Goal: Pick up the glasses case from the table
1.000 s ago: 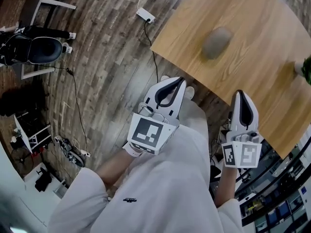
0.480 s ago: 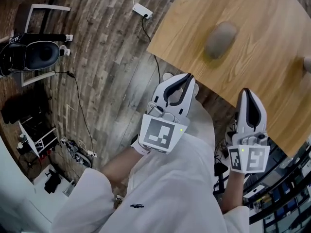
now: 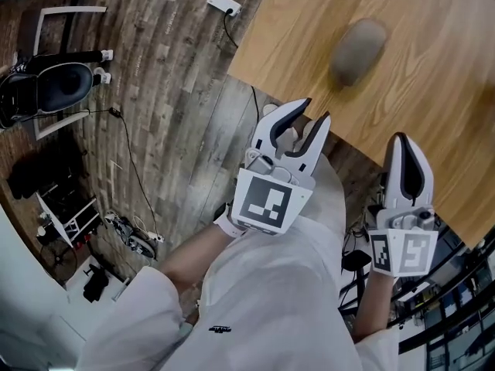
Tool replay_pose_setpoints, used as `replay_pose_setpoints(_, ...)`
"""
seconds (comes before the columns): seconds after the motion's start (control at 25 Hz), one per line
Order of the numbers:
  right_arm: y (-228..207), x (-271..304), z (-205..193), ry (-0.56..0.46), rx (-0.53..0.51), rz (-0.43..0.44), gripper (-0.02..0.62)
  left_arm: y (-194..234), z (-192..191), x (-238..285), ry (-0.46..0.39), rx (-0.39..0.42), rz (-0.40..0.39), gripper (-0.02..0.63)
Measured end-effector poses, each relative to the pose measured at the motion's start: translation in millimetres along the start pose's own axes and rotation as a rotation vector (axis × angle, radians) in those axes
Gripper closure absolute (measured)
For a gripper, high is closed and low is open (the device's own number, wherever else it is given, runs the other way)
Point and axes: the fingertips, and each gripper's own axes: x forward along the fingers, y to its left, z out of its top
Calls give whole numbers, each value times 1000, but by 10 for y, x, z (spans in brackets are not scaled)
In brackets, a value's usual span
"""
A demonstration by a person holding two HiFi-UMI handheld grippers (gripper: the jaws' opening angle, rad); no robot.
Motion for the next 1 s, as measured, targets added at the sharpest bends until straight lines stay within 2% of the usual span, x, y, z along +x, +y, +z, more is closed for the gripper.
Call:
replay_pose_setpoints(0.52, -290, 110, -276, 24, 49, -71, 584, 36, -253, 619, 44, 32, -51, 363)
replay_pose_setpoints(1.0, -435, 272, -423, 45, 78, -106, 584, 99, -398, 1066, 73, 78, -34, 264)
